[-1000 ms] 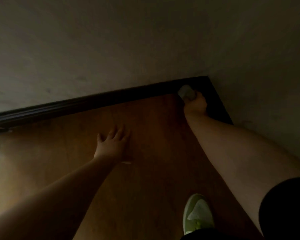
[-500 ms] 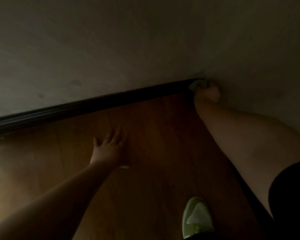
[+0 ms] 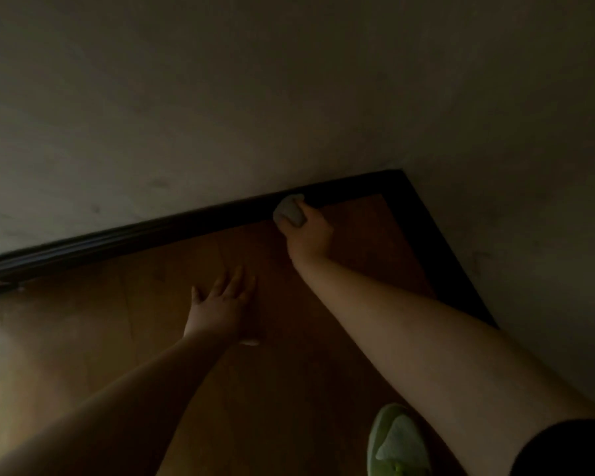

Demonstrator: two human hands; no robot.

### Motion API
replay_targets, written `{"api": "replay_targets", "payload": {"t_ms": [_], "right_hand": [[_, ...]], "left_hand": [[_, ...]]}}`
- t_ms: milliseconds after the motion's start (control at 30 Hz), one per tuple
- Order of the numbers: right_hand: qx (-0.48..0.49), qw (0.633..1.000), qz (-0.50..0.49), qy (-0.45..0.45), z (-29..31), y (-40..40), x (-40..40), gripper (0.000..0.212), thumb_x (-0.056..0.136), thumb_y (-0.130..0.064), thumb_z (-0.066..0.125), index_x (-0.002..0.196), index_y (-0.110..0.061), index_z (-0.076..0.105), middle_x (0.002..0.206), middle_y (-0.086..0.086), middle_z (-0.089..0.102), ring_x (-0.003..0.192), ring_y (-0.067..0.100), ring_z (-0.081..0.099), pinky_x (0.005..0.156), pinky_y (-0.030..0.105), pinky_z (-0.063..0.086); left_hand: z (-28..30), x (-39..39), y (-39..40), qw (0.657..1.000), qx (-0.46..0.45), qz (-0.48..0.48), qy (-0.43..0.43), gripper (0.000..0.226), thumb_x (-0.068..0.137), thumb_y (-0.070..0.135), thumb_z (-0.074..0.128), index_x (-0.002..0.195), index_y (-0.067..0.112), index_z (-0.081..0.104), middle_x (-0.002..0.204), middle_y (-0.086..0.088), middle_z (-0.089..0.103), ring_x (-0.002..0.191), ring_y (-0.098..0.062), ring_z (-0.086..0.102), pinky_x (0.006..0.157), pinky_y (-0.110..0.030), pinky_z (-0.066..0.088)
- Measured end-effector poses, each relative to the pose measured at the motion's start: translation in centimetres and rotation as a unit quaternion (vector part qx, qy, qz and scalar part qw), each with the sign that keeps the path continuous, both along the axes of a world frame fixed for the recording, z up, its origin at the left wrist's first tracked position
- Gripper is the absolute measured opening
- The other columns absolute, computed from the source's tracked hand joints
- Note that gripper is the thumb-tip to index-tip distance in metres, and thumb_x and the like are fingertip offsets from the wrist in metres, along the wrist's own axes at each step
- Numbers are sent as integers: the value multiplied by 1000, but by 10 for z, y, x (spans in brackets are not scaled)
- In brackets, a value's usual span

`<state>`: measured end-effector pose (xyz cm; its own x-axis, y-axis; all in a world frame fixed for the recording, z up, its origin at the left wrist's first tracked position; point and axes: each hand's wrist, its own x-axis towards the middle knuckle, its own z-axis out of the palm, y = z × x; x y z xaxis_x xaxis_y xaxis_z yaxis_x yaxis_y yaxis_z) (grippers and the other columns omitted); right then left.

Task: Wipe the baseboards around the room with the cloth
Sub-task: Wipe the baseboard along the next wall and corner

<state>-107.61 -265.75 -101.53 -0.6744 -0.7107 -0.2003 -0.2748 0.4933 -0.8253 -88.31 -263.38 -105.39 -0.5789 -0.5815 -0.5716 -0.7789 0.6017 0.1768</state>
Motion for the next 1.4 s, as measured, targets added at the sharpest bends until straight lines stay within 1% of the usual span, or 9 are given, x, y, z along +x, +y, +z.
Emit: {"api": "replay_targets", "payload": {"t_ms": [133,200,367,433,567,733,867,1133,1400], "right_hand": [[-29,999,31,4,8,13,-21,41,88,-26,72,128,-24,64,119,-5,64,111,11,57,85,19,45],[-34,999,16,8,12,20,-49,45,88,-28,72,132,-24,61,122,-8,61,110,7,56,91,19,44],[-73,986,-148,-18,25,30,-124,19,94,-11,62,110,-2,69,98,-6,64,88,13,58,69,7,46],[-67,976,-205,23,35,31,-152,25,95,-11,61,120,-6,66,108,-2,62,92,9,55,73,3,38],[32,981,-161,105,43,33,-185,26,95,-33,58,115,-18,65,105,0,68,87,11,59,66,12,37],[-60,960,-252,106,41,3,-154,23,97,-14,56,118,-7,65,91,-6,55,92,15,52,86,13,36],[-27,982,-166,86,28,3,-119,26,97,-27,58,120,-15,64,86,-13,53,94,13,56,85,24,43],[-24,991,-120,-52,27,-11,10,51,94,-29,65,143,-27,50,125,1,62,112,18,59,89,21,42],[-39,999,33,16,16,0,71,49,92,-28,68,139,-23,55,136,3,55,124,20,53,98,26,42]], "left_hand": [[3,0,1,1000,3,0,1,126,71,70,70,152,38,-21,159,4,-31,148,-26,-23,114,-69,4],[4,1,1,1000,-1,-4,6,126,71,70,69,153,36,-20,159,3,-31,148,-26,-23,115,-68,5],[1,3,1,1000,-9,-9,12,128,71,72,68,146,36,-29,158,3,-33,148,-27,-23,115,-68,6],[-3,5,0,1000,-13,-12,16,129,70,75,66,141,37,-34,156,3,-34,147,-27,-24,114,-69,5],[-9,6,0,999,-21,-10,24,130,68,75,67,142,39,-34,156,4,-35,145,-27,-27,112,-69,5],[-8,5,0,1000,-19,-10,23,129,69,74,67,142,37,-33,156,3,-35,146,-27,-26,113,-69,5],[-4,6,0,1000,-12,-15,17,126,71,74,66,149,37,-26,156,3,-34,147,-27,-24,114,-70,6],[9,3,1,1000,4,-11,3,122,75,69,68,153,35,-19,160,4,-30,149,-26,-22,114,-69,6],[6,52,-4,999,-19,-20,33,110,83,70,57,154,32,-18,162,5,-23,151,-20,-13,120,-49,7]]}}
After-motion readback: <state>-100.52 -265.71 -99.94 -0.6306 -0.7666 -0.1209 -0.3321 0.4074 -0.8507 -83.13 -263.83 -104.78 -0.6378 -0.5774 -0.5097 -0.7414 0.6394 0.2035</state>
